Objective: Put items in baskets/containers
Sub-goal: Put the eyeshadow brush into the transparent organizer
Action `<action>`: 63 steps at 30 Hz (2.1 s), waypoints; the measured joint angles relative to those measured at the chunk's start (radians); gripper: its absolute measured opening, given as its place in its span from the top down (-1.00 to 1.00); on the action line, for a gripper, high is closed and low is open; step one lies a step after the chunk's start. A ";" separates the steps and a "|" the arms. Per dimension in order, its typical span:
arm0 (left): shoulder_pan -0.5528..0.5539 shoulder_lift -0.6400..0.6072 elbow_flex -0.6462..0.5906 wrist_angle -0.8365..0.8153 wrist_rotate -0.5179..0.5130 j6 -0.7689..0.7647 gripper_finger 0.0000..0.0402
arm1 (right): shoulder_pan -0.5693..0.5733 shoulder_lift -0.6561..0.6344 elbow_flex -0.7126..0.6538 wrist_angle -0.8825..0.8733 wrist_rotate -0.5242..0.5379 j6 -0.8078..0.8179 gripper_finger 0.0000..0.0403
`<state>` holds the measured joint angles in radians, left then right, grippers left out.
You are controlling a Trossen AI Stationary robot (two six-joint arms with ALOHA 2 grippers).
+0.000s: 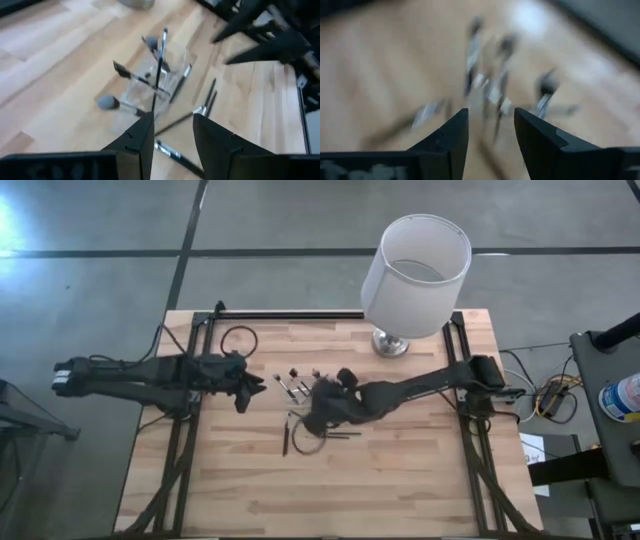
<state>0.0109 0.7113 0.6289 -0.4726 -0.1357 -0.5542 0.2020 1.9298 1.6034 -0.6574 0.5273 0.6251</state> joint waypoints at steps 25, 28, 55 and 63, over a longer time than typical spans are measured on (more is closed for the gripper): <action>-0.253 0.003 -0.466 0.477 0.030 -0.521 0.36 | 0.067 0.079 -0.108 -0.326 -0.394 -0.271 0.42; -0.254 0.003 -0.462 0.480 0.030 -0.522 0.36 | 0.069 0.082 -0.147 -0.281 -0.412 -0.391 0.45; -0.253 0.005 -0.462 0.480 -0.075 -0.520 0.36 | -0.003 0.080 -0.276 -0.090 -0.504 -0.468 0.49; -0.252 0.005 -0.462 0.480 -0.083 -0.521 0.36 | -0.006 0.075 -0.322 -0.052 -0.504 -0.398 0.67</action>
<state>-0.2413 0.7158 0.1673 0.0076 -0.2188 -1.0756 0.1963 2.0048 1.2818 -0.7091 0.0230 0.2270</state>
